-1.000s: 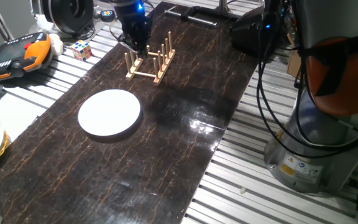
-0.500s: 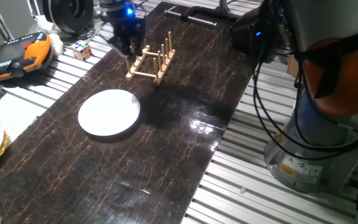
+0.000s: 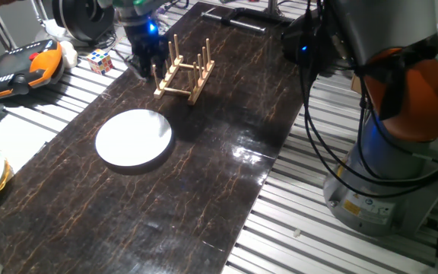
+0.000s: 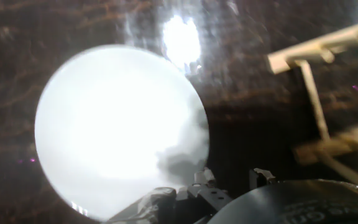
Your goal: Put the dish on the dish rack
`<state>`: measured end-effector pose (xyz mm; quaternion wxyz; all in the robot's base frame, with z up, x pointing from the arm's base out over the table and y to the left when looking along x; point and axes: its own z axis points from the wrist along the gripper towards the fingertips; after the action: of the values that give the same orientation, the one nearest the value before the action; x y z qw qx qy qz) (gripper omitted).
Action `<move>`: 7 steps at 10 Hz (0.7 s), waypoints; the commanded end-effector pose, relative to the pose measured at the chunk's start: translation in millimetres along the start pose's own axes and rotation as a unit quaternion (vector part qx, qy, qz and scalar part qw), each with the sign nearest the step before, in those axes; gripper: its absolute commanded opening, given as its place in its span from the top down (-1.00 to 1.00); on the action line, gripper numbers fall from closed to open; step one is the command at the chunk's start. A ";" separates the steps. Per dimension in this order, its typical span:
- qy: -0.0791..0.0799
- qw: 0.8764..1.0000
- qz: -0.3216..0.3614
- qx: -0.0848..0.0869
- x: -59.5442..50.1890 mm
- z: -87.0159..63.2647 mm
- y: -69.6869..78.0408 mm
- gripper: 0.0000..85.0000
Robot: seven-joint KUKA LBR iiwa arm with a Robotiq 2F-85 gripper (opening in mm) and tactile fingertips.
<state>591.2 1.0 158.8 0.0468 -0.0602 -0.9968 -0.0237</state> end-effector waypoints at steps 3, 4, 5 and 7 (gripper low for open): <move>-0.013 1.000 -0.007 -0.013 -13.4 35.4 3.1 0.06; -0.019 1.000 -0.010 -0.013 -16.4 42.9 4.5 0.04; -0.023 1.000 -0.012 -0.014 -18.3 49.6 5.7 0.04; -0.036 0.999 -0.021 -0.005 -20.8 62.6 6.1 -0.01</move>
<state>606.8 7.5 94.6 0.0100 -0.0405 -0.9987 -0.0279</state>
